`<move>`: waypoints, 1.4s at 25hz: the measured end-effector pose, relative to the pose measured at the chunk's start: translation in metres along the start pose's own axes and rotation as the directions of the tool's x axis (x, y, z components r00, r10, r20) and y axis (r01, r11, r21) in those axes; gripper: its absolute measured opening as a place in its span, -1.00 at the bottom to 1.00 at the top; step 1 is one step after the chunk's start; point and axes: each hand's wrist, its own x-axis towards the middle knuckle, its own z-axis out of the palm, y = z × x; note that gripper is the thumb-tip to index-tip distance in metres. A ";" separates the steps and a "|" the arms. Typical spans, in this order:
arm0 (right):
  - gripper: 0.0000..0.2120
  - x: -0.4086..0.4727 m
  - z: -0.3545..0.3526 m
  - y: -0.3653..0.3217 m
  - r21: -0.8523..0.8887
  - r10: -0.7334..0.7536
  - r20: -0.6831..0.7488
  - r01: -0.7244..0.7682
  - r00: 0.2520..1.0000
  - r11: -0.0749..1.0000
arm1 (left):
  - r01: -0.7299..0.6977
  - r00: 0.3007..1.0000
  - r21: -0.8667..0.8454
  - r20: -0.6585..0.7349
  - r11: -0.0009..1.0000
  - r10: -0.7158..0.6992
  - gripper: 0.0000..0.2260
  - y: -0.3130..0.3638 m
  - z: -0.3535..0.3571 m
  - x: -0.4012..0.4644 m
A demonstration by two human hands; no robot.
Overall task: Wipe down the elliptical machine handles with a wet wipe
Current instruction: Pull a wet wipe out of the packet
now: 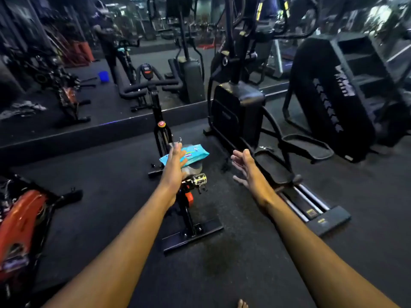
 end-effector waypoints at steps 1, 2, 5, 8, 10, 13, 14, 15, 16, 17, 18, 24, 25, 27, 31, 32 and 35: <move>-0.30 0.019 -0.003 0.007 0.001 0.020 0.024 -0.020 1.000 1.000 | 0.021 1.000 0.018 0.002 1.000 -0.021 -0.70 -0.007 0.007 0.012; -0.28 0.041 -0.008 0.016 -0.008 0.036 0.041 -0.036 0.999 0.999 | 0.061 0.998 0.038 -0.024 0.997 -0.060 -0.66 -0.017 0.012 0.031; -0.38 0.101 -0.012 0.049 -0.017 0.086 0.121 -0.085 0.989 0.996 | 0.119 0.992 0.127 -0.057 0.985 -0.112 -0.67 -0.056 0.014 0.081; -0.57 0.154 -0.005 0.077 -0.014 0.165 0.185 -0.166 0.969 0.986 | 0.150 0.986 0.220 -0.104 0.964 -0.129 -0.85 -0.097 0.003 0.134; -0.57 0.179 0.005 0.097 0.021 0.203 0.198 -0.211 0.959 0.977 | 0.155 0.983 0.283 -0.143 0.946 -0.118 -0.80 -0.122 -0.005 0.157; -0.54 0.213 0.024 0.114 0.042 0.251 0.203 -0.265 0.947 0.963 | 0.136 0.978 0.382 -0.199 0.914 -0.062 -0.72 -0.145 -0.011 0.185; -0.55 0.226 0.031 0.115 0.016 0.255 0.215 -0.264 0.943 0.964 | 0.124 0.980 0.420 -0.195 0.899 -0.044 -0.71 -0.148 -0.014 0.194; -0.57 0.240 0.037 0.115 -0.008 0.256 0.227 -0.261 0.940 0.965 | 0.105 0.982 0.459 -0.187 0.882 -0.019 -0.70 -0.154 -0.019 0.206; -0.60 0.253 0.042 0.115 -0.035 0.257 0.227 -0.256 0.939 0.966 | 0.090 0.986 0.499 -0.166 0.862 -0.007 -0.68 -0.159 -0.024 0.217; -0.62 0.265 0.045 0.115 -0.072 0.260 0.220 -0.250 0.940 0.965 | 0.066 0.990 0.536 -0.143 0.842 0.013 -0.67 -0.163 -0.030 0.228; -0.64 0.277 0.047 0.113 -0.131 0.253 0.221 -0.229 0.942 0.965 | 0.037 0.991 0.567 -0.124 0.823 0.040 -0.65 -0.164 -0.036 0.239; -0.73 0.359 0.054 0.132 -0.343 0.109 0.166 -0.046 0.980 0.938 | 0.004 1.000 0.724 -0.018 0.690 0.014 -0.44 -0.172 -0.067 0.301; -0.74 0.376 0.057 0.142 -0.400 0.087 0.174 -0.010 0.981 0.916 | 0.004 0.999 0.762 0.030 0.648 -0.040 -0.41 -0.174 -0.071 0.312; -0.72 0.402 0.070 0.160 -0.517 0.118 0.229 0.018 0.966 0.856 | -0.031 0.984 0.827 0.123 0.561 -0.127 -0.37 -0.177 -0.078 0.321; -0.55 0.431 0.082 0.176 -0.581 0.267 0.428 0.036 0.864 0.813 | -0.103 0.954 0.866 0.225 0.488 -0.197 -0.42 -0.181 -0.081 0.332; -0.57 0.432 0.082 0.177 -0.562 0.285 0.456 0.025 0.843 0.826 | -0.108 0.956 0.862 0.226 0.495 -0.185 -0.49 -0.181 -0.083 0.334; -0.83 0.428 0.079 0.174 -0.522 0.307 0.454 -0.029 0.836 0.852 | -0.129 0.961 0.858 0.232 0.497 -0.151 -0.73 -0.179 -0.084 0.337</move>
